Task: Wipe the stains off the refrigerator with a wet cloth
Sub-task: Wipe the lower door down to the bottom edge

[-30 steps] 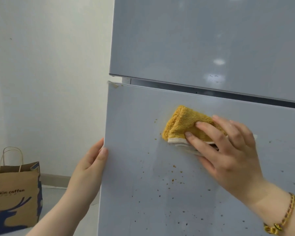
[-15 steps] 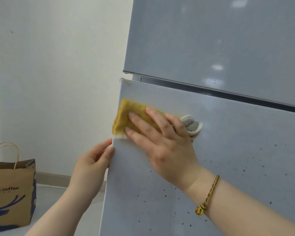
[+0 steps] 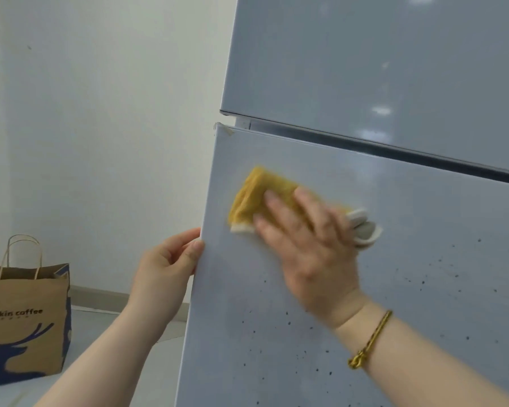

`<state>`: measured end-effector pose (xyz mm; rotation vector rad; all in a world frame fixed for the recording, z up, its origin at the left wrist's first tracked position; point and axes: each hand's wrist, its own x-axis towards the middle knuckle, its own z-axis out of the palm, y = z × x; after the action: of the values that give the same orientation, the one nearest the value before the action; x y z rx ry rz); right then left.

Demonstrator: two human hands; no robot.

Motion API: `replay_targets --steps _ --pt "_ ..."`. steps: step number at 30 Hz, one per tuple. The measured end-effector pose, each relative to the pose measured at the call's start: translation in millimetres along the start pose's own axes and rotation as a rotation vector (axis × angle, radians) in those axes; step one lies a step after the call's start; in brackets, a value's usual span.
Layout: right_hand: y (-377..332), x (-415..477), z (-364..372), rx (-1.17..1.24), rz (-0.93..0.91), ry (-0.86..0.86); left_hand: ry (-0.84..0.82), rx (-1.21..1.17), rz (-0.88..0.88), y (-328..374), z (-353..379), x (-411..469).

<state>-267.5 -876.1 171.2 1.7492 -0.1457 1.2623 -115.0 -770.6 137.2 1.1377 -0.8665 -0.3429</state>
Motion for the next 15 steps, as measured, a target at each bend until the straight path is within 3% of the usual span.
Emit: replay_targets --steps 5,8,10,12,15 --pt "12.8 -35.9 -14.3 0.082 -0.522 -0.233 0.018 0.043 0.018 0.5 1.6 -1.5" --pt "55.6 -22.4 -21.0 0.046 -0.652 -0.254 0.059 0.014 0.002 2.3 5.0 -4.9" --pt "88.4 -4.4 -28.7 -0.007 -0.531 -0.188 0.091 0.017 0.019 4.6 11.2 -9.2" --pt "105.7 4.2 -34.9 -0.064 -0.274 -0.118 0.113 0.093 0.049 6.1 18.0 -15.6" --pt "80.0 -13.1 -32.3 -0.106 0.088 -0.032 0.141 0.287 0.144 -3.5 28.7 -26.0"
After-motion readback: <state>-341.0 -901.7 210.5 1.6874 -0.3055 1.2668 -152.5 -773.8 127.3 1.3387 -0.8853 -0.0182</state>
